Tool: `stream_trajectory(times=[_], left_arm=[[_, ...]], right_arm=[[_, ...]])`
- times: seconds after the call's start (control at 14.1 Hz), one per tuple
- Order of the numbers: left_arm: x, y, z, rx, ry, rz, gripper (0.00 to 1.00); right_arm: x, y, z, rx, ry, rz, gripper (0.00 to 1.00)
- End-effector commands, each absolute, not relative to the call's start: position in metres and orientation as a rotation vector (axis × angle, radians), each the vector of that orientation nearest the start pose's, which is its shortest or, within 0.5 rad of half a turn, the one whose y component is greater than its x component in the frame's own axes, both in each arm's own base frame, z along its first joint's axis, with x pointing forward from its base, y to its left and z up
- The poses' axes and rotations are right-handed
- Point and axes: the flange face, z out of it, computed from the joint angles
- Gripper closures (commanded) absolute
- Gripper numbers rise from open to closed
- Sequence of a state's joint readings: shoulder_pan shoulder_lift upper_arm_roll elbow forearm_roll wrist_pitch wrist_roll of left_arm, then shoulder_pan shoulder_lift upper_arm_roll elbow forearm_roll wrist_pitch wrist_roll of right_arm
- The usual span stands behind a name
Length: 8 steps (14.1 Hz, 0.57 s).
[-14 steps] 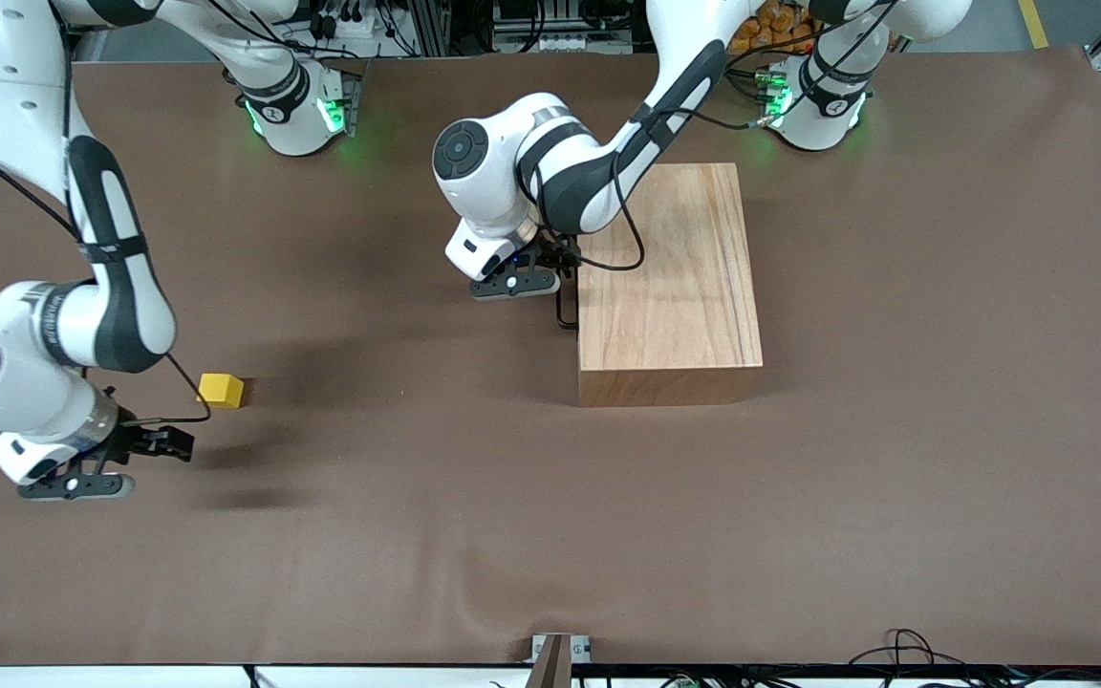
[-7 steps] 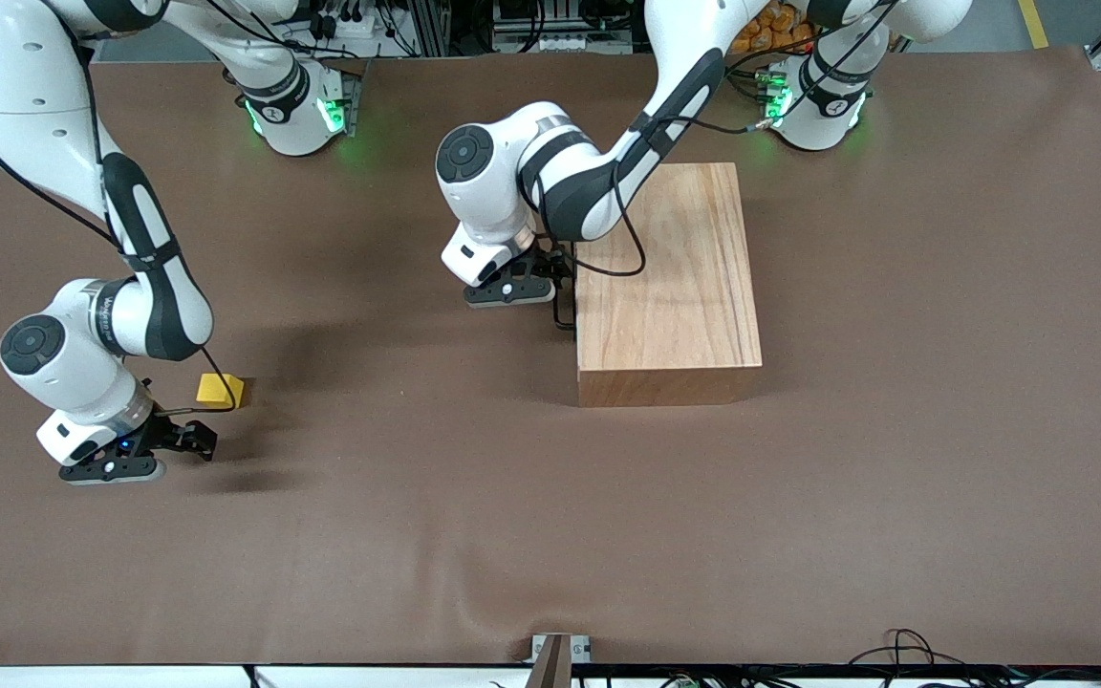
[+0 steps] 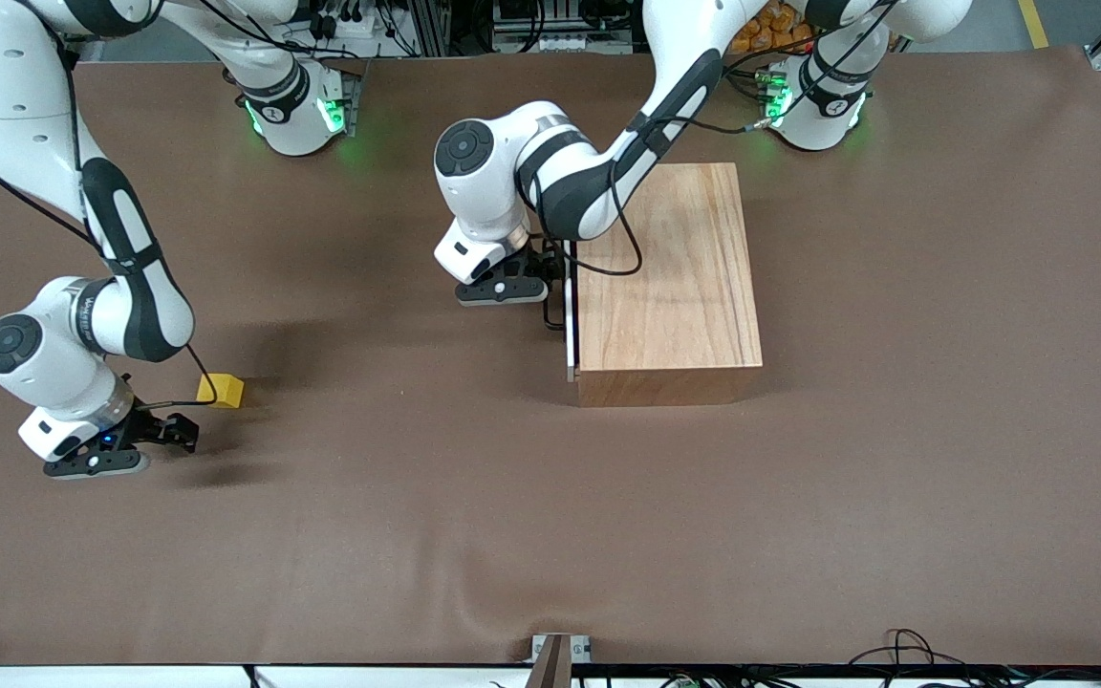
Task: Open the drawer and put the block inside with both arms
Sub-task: 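Pull the drawer open with the left gripper while the right gripper lowers to the cube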
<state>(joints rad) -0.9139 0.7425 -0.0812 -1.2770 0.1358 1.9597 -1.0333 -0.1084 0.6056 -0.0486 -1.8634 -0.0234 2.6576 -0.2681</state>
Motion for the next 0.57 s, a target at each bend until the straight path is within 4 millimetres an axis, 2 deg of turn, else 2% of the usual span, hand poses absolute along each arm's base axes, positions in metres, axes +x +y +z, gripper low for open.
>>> stream_trajectory(times=[0.0, 0.21, 0.35, 0.5], left_arm=[[0.419, -0.616, 0.315, -3.085, 0.003, -0.077, 0.0], [0.417, -0.62, 0.317, -3.102, 0.012, -0.09, 0.0], [0.41, -0.627, 0.318, -3.117, 0.032, -0.105, 0.0], [0.411, -0.63, 0.32, -3.14, 0.033, -0.124, 0.0]], right_arm=[[0.649, -0.102, 0.194, -3.191, -0.25, -0.294, 0.0], [0.648, -0.096, 0.185, -3.162, -0.19, -0.282, 0.0], [0.645, -0.081, 0.179, -3.135, -0.186, -0.249, 0.0], [0.642, -0.077, 0.175, -3.125, -0.191, -0.189, 0.0]])
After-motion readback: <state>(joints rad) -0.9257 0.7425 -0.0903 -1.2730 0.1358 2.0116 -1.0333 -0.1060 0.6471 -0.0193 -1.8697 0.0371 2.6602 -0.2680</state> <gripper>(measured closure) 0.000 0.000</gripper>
